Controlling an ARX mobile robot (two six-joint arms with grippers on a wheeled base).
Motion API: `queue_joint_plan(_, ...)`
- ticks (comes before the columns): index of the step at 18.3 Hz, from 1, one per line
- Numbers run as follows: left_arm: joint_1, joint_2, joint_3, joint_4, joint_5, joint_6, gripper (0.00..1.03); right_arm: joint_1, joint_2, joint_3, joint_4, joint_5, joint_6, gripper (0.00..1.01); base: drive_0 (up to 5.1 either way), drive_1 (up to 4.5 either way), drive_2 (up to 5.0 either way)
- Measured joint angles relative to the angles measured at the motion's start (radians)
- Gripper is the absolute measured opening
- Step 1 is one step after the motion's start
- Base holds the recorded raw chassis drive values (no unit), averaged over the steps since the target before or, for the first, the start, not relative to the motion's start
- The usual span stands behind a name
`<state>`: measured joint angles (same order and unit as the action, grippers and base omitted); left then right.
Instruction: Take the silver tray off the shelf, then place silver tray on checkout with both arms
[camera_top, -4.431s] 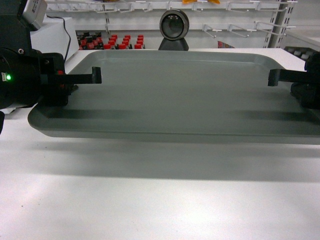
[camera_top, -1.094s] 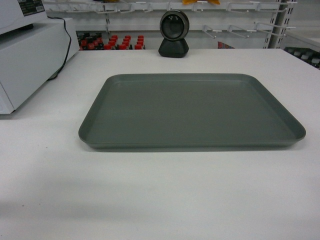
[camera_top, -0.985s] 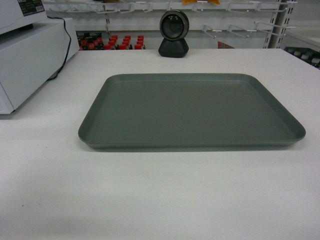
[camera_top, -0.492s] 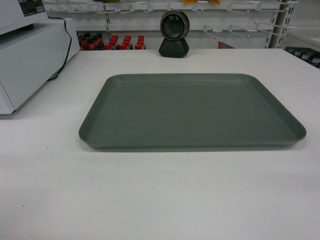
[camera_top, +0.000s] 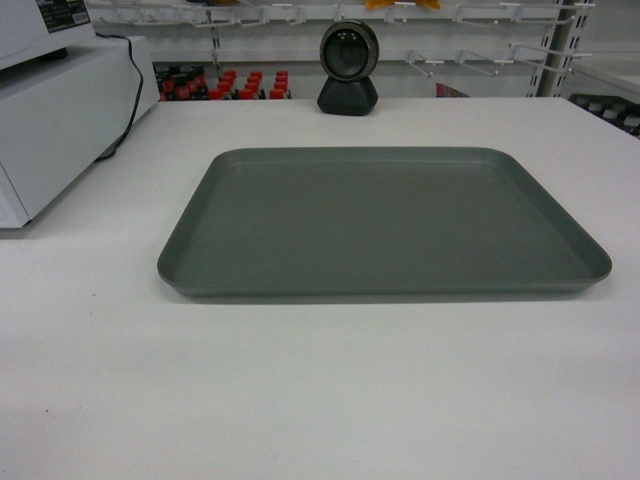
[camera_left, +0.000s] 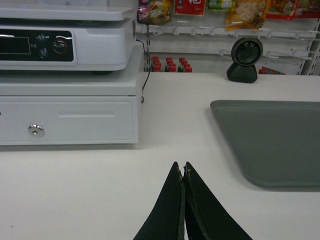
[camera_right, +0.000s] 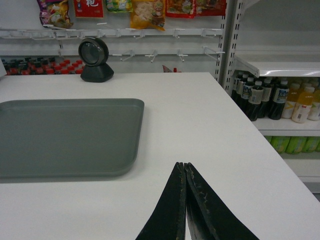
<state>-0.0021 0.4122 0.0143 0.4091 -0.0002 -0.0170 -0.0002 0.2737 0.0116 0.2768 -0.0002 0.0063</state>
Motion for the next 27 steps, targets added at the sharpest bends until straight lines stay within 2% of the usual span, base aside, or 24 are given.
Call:
queue_joint_plan(6, 0.000, -0.137, 0.000, -0.134, 0.000, 0.000, 0.01, 0.000, -0.090, 0.000, -0.092, 0.000, 0.000, 0.02, 0.0, 0.00, 0.0)
queue_joint_plan(9, 0.000, -0.164, 0.000, -0.159, 0.000, 0.000, 0.01, 0.000, -0.114, 0.000, -0.126, 0.000, 0.000, 0.02, 0.0, 0.00, 0.0)
queue_joint_plan(10, 0.000, -0.169, 0.000, -0.164, 0.000, 0.000, 0.01, 0.000, -0.142, 0.001, -0.166, 0.000, 0.000, 0.02, 0.0, 0.00, 0.0)
queue_joint_plan(11, 0.000, -0.180, 0.000, -0.175, -0.001, 0.000, 0.01, 0.000, -0.207, 0.001, -0.265, -0.003, 0.000, 0.02, 0.0, 0.00, 0.0)
queue_joint_plan(12, 0.000, -0.192, 0.000, -0.188, -0.001, 0.000, 0.01, 0.000, -0.268, 0.001, -0.278, 0.000, 0.000, 0.02, 0.0, 0.00, 0.0)
queue_joint_plan(16, 0.000, -0.241, 0.000, -0.239, 0.000, 0.000, 0.01, 0.000, -0.270, 0.001, -0.278, 0.000, 0.000, 0.02, 0.0, 0.00, 0.0)
queue_joint_plan(19, 0.000, -0.392, 0.000, -0.420, -0.002, 0.000, 0.01, 0.000, -0.270, 0.001, -0.282, 0.000, 0.000, 0.02, 0.0, 0.00, 0.0)
queue_joint_plan(22, 0.001, -0.404, 0.000, -0.413, 0.000, 0.002, 0.01, 0.000, -0.270, 0.001, -0.282, 0.000, 0.000, 0.02, 0.0, 0.00, 0.0)
queue_joint_plan(23, 0.001, -0.404, 0.000, -0.413, 0.000, 0.002, 0.29, 0.000, -0.270, 0.001, -0.281, 0.000, 0.000, 0.23, 0.0, 0.00, 0.0)
queue_joint_plan(24, 0.001, -0.404, 0.000, -0.413, 0.000, 0.002, 0.58, 0.000, -0.270, 0.001, -0.281, 0.000, 0.000, 0.53, 0.0, 0.00, 0.0)
queue_joint_plan(25, 0.001, -0.404, 0.000, -0.413, 0.000, 0.002, 0.74, 0.000, -0.270, 0.001, -0.281, 0.000, 0.000, 0.69, 0.0, 0.00, 0.0)
queue_joint_plan(27, 0.001, -0.404, 0.000, -0.413, 0.000, 0.002, 0.89, 0.000, -0.270, 0.001, -0.281, 0.000, 0.000, 0.86, 0.0, 0.00, 0.0)
